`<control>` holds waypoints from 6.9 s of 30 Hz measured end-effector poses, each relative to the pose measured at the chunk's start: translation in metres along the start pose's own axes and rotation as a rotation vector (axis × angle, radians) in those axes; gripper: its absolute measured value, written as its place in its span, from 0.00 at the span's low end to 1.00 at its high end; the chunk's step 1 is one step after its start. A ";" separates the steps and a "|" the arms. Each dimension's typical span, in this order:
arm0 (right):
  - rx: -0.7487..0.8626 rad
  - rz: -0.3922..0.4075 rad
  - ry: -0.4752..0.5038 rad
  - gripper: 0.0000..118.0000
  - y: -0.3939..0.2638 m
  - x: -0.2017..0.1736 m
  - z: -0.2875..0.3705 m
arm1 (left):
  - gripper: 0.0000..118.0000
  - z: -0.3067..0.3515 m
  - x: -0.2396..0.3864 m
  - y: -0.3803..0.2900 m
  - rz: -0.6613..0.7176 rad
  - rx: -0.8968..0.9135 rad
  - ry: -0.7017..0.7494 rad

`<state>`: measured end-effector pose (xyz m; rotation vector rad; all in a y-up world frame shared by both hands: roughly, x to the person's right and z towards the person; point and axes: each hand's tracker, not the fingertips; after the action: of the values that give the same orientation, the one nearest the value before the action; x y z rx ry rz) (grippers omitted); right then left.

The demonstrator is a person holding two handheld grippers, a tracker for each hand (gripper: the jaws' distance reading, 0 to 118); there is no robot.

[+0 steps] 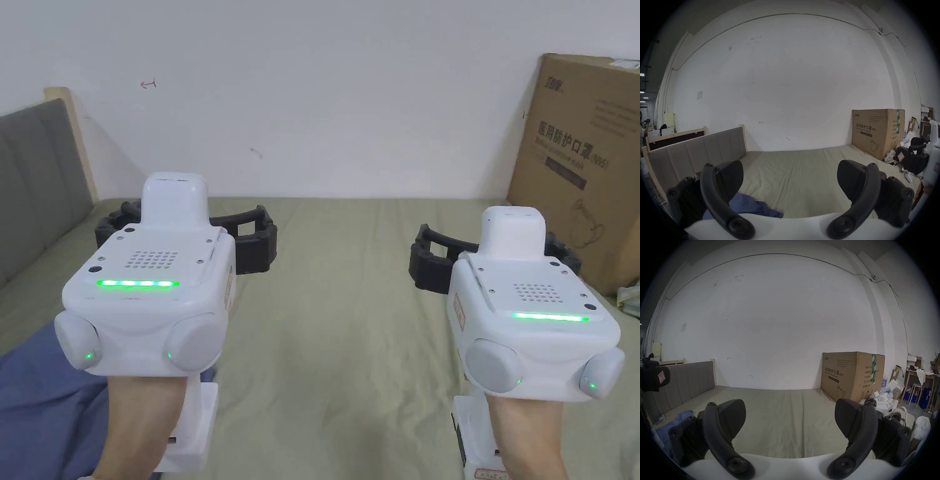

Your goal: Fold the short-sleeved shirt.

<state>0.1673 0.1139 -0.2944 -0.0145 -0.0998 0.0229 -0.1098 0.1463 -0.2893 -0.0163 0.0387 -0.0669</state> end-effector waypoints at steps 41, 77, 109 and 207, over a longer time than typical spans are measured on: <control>-0.003 0.020 0.013 0.74 -0.002 -0.004 0.003 | 0.94 -0.007 -0.002 -0.003 0.041 -0.081 -0.020; -0.090 -0.007 0.447 0.01 -0.004 -0.186 -0.024 | 0.00 0.064 -0.175 -0.007 0.084 -0.120 0.395; -0.385 0.098 0.535 0.01 -0.101 -0.258 -0.078 | 0.96 -0.089 -0.210 -0.250 0.307 -0.920 0.246; -0.556 -0.055 0.057 0.01 -0.098 0.028 -0.031 | 0.03 -0.045 -0.048 -0.198 0.195 -0.914 -0.234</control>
<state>0.1999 0.0165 -0.3209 -0.5671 -0.0474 -0.0606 -0.1727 -0.0489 -0.3292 -0.9321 -0.1663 0.1529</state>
